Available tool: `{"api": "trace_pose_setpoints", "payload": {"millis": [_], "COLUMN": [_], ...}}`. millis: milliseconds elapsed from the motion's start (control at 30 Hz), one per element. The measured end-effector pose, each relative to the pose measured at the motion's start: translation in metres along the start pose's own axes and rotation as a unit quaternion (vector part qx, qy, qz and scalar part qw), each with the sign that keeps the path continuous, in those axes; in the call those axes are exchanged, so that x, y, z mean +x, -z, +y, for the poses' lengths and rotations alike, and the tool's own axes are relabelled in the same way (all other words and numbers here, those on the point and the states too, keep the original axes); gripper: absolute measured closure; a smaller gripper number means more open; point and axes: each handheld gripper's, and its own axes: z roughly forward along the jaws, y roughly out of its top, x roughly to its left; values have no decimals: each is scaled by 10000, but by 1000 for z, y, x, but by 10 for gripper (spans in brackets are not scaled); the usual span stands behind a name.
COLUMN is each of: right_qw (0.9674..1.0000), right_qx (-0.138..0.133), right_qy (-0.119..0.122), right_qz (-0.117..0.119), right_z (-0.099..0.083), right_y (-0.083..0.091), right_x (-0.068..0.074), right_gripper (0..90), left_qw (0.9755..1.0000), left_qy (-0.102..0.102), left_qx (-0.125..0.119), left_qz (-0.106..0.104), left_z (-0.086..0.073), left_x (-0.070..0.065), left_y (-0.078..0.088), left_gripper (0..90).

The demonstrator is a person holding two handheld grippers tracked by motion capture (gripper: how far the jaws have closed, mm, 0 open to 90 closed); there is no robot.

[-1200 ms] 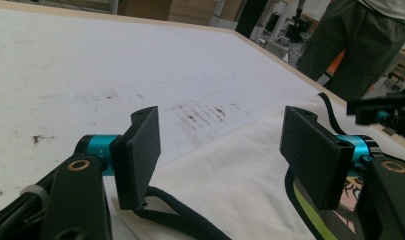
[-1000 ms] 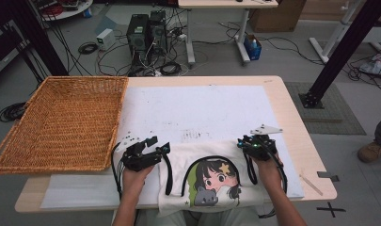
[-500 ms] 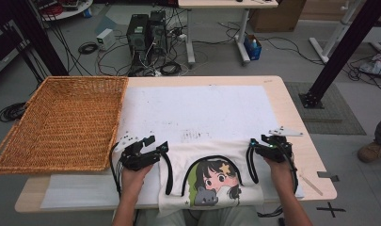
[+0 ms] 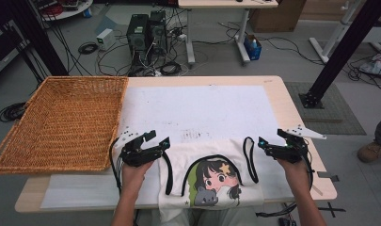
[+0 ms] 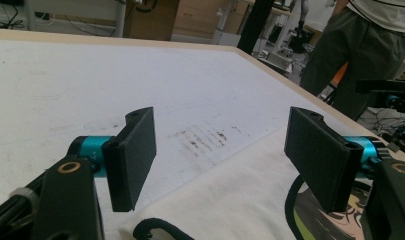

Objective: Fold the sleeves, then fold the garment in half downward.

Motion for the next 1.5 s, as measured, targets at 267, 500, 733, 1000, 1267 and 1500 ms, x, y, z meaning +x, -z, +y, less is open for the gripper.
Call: {"api": "trace_pose_setpoints", "payload": {"millis": [267,500,733,1000,1267,1500], "right_qw": [10000,9999,9996,9959,9829,9749], "right_qx": [13,36,190,729,1601,1867], "right_qy": [28,5,5,37,380,823], "right_qz": [86,107,204,542,831,896], "right_z": [1,3,7,11,6,2], "right_y": [0,-1,-11,-39,-78,-76], "right_x": [1,0,2,7,17,16], "right_gripper": [118,118,118,188,371,707], "left_qw": [10000,9997,9980,9892,9808,9760], "left_qy": [-17,6,-8,-123,-116,-403], "left_qx": [38,230,620,1388,1884,2091], "left_qz": [29,63,93,456,489,467], "left_z": [0,0,-2,-10,-17,-18], "left_x": [2,6,12,28,35,36], "left_y": [0,-5,-15,-32,-47,-41], "left_gripper": [287,287,289,290,339,651]}}
